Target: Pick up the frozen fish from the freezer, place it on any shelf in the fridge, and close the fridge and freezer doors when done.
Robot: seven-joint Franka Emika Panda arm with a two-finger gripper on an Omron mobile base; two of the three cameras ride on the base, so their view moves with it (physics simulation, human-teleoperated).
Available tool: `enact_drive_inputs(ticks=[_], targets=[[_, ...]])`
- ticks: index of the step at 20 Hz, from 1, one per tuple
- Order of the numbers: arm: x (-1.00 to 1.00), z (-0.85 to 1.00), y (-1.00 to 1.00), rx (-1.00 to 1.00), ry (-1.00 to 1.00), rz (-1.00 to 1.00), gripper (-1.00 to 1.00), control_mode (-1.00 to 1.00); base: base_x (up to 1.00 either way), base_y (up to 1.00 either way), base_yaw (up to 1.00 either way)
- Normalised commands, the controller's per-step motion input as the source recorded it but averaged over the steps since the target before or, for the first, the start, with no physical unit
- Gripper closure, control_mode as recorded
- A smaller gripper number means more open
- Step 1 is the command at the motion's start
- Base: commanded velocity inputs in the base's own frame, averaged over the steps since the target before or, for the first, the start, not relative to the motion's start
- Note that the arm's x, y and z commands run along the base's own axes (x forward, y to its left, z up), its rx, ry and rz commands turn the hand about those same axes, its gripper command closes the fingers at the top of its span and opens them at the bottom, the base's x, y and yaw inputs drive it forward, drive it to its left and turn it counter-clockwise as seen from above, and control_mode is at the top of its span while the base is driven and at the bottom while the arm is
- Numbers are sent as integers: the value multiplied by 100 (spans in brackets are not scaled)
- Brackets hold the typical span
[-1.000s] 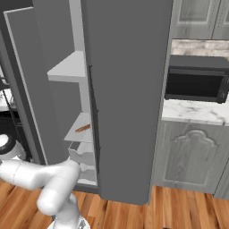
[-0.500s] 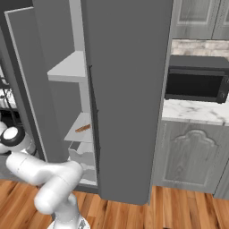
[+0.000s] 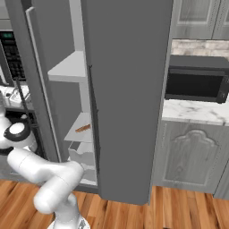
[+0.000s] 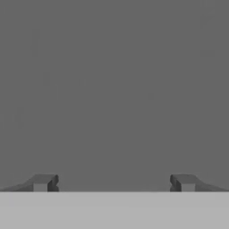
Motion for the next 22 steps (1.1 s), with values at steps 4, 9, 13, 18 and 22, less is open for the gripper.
enact_drive_inputs(ticks=[4,9,13,18,22], targets=[[0,0,-100,1,-2,14,-100,-100,0,0,0],[0,0,-100,3,-4,18,-100,-100,0,0,0],[0,0,-100,4,-3,20,-100,-100,0,0,0],[1,0,-100,6,-6,28,-100,-100,0,0,0],[13,0,-100,11,-7,31,-100,-100,0,0,0]])
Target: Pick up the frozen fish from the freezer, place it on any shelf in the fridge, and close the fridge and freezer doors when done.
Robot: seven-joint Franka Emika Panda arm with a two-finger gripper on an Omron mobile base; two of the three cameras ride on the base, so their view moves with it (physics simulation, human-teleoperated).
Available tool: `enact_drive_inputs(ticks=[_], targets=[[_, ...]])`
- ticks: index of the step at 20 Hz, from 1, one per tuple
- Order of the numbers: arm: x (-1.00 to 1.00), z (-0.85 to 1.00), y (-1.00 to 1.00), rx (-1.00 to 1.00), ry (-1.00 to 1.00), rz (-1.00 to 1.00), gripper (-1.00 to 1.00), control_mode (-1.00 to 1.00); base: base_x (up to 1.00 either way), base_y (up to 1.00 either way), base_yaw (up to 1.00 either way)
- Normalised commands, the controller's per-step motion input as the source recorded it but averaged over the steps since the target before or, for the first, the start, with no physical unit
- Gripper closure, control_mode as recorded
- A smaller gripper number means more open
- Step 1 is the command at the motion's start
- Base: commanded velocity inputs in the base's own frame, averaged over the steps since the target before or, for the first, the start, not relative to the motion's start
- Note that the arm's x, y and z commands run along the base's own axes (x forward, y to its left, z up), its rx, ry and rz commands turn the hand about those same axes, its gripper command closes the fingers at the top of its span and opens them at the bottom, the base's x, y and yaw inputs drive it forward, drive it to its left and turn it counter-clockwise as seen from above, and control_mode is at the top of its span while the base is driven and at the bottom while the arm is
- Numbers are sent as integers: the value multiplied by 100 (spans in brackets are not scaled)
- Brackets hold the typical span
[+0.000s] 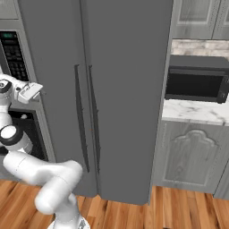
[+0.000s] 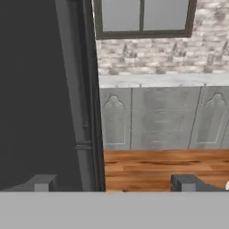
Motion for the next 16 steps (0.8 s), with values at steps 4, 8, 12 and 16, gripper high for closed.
enact_drive_inputs(ticks=[4,8,12,16], targets=[[17,0,-100,12,-4,37,-100,-100,0,0,0],[19,4,-100,14,-3,39,-100,-100,0,0,0],[22,6,-100,17,-6,40,-100,-100,0,0,0],[41,2,-100,19,-7,38,-100,-100,0,0,0]])
